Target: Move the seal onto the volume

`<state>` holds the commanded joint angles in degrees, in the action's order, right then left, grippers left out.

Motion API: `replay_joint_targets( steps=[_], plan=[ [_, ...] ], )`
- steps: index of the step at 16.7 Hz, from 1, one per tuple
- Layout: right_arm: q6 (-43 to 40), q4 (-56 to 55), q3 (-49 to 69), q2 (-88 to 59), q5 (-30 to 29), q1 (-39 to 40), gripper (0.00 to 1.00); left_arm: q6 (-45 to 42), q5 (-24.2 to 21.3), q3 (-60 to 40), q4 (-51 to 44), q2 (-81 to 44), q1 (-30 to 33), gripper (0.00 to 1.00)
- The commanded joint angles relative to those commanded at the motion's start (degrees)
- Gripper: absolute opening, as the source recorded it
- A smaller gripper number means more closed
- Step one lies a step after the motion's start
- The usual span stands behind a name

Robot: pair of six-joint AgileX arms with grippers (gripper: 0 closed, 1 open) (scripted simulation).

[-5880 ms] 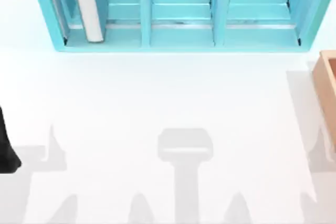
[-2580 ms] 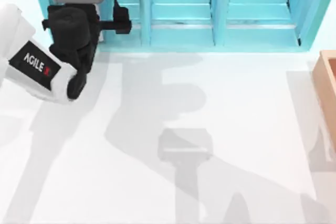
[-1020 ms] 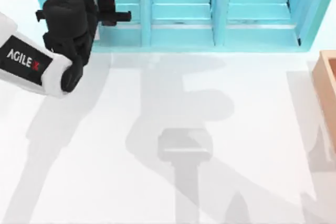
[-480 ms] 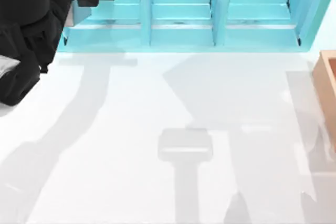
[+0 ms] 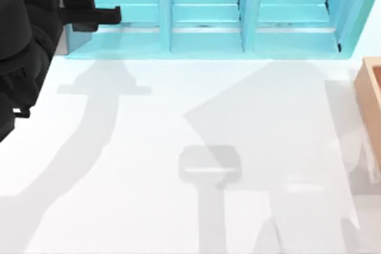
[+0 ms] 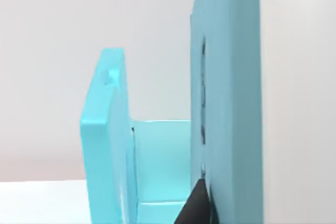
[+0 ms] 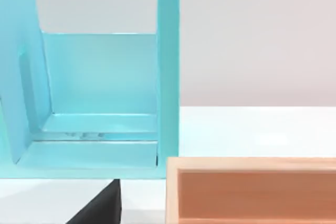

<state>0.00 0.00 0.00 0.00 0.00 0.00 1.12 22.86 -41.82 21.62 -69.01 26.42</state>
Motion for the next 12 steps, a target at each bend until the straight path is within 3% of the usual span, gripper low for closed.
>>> replay_joint_targets(
  steps=[6, 9, 12],
  plan=[
    [0.0, 0.0, 0.0, 0.0, 0.0, 0.0, 1.00, 2.9, 2.5, -1.9, -0.7, -3.3, 2.1, 0.00],
    [0.0, 0.0, 0.0, 0.0, 0.0, 0.0, 1.00, 11.0, 8.1, -5.1, -2.9, -10.0, 6.3, 0.00],
    [0.0, 0.0, 0.0, 0.0, 0.0, 0.0, 1.00, 24.4, 15.2, -7.9, -6.4, -17.8, 10.8, 0.00]
  ],
)
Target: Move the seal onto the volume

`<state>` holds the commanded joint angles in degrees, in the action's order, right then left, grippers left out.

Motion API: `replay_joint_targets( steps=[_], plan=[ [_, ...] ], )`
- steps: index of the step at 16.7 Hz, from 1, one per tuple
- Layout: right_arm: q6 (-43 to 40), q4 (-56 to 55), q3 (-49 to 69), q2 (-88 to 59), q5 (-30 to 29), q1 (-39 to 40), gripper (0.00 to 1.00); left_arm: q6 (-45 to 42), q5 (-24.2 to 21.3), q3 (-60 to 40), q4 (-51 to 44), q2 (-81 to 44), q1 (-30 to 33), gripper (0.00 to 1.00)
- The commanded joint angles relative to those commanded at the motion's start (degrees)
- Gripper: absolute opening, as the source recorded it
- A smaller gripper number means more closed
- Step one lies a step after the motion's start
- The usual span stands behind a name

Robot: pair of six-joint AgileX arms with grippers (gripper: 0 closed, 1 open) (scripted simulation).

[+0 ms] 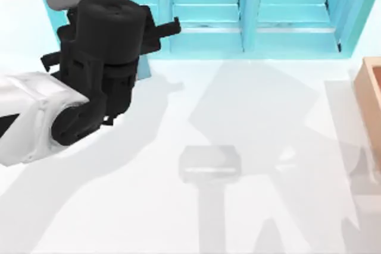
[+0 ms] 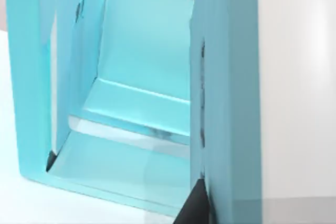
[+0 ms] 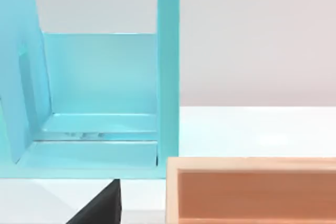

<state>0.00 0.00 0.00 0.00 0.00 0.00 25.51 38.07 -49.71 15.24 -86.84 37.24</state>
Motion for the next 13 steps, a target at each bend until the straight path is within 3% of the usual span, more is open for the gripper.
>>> replay_joint_targets(
  steps=[8, 13],
  plan=[
    [0.0, 0.0, 0.0, 0.0, 0.0, 0.0, 1.00, 55.4, 19.5, -9.0, -9.5, -17.5, 14.9, 0.00],
    [0.0, 0.0, 0.0, 0.0, 0.0, 0.0, 1.00, 87.1, 28.1, -15.4, -14.0, -25.6, 25.2, 0.00]
  ],
)
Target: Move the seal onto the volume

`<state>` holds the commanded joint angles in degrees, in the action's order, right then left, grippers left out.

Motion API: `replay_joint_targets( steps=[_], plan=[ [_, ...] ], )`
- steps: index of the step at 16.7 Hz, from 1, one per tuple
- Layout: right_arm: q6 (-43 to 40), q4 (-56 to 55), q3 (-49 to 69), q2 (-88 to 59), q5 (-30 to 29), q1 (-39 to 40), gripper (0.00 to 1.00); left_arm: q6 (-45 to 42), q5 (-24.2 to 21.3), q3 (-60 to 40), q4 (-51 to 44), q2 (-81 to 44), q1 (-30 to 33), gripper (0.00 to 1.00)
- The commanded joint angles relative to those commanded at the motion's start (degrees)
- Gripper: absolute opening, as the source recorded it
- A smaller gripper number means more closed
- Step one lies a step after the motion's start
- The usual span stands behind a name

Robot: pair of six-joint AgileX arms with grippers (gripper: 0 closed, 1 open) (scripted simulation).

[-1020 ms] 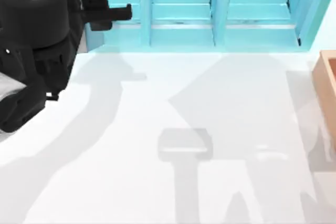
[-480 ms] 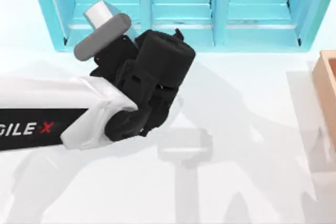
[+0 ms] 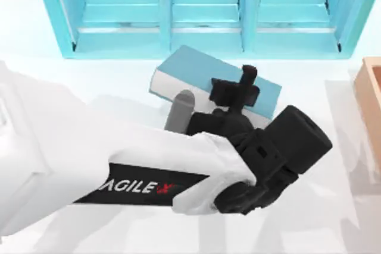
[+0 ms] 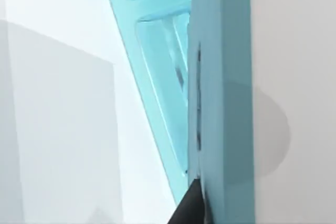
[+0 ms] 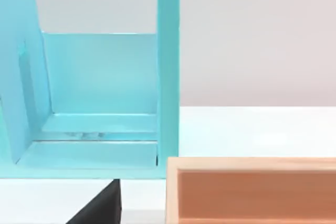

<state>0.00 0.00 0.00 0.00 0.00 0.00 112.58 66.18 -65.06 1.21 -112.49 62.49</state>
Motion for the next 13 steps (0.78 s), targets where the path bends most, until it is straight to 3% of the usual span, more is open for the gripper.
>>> replay_joint_targets(
  steps=[6, 13],
  plan=[
    [0.0, 0.0, 0.0, 0.0, 0.0, 0.0, 1.00, 22.5, 4.4, -3.9, -5.0, -4.3, 8.4, 0.00],
    [0.0, 0.0, 0.0, 0.0, 0.0, 0.0, 1.00, 25.7, 4.5, -4.2, -5.7, -4.5, 9.2, 0.00]
  ],
)
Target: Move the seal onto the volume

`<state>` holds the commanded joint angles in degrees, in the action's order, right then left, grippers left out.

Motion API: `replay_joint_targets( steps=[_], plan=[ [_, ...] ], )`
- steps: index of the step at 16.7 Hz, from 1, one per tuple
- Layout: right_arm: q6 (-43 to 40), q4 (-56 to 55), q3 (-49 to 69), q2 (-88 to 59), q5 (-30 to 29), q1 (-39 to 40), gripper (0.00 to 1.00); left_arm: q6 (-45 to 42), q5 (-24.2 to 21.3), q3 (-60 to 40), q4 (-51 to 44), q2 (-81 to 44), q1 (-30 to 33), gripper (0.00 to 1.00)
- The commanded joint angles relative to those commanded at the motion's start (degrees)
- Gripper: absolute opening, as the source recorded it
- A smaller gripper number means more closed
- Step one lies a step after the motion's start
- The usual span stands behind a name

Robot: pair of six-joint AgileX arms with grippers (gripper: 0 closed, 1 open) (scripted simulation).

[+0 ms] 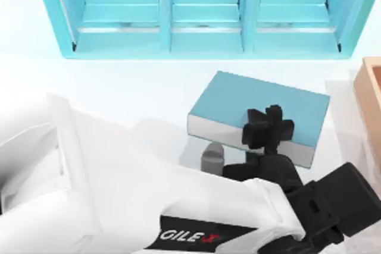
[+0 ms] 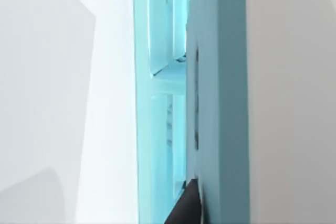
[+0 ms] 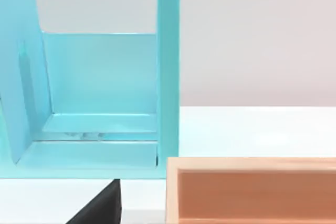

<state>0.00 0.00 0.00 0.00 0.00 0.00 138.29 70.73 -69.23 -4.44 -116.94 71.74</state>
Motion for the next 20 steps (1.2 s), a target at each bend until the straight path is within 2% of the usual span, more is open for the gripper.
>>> replay_joint_targets(
  steps=[9, 15, 19, 20],
  plan=[
    [0.0, 0.0, 0.0, 0.0, 0.0, 0.0, 1.00, 1.8, 0.5, -0.3, -1.9, -0.1, 0.7, 0.00],
    [0.0, 0.0, 0.0, 0.0, 0.0, 0.0, 1.00, 1.7, 0.4, 1.7, 3.8, -3.8, 0.7, 0.00],
    [0.0, 0.0, 0.0, 0.0, 0.0, 0.0, 1.00, 1.7, 0.4, 1.8, 4.1, -3.9, 0.7, 0.00],
    [0.0, 0.0, 0.0, 0.0, 0.0, 0.0, 1.00, 1.7, 0.4, 1.8, 4.1, -3.9, 0.7, 0.08]
  ],
)
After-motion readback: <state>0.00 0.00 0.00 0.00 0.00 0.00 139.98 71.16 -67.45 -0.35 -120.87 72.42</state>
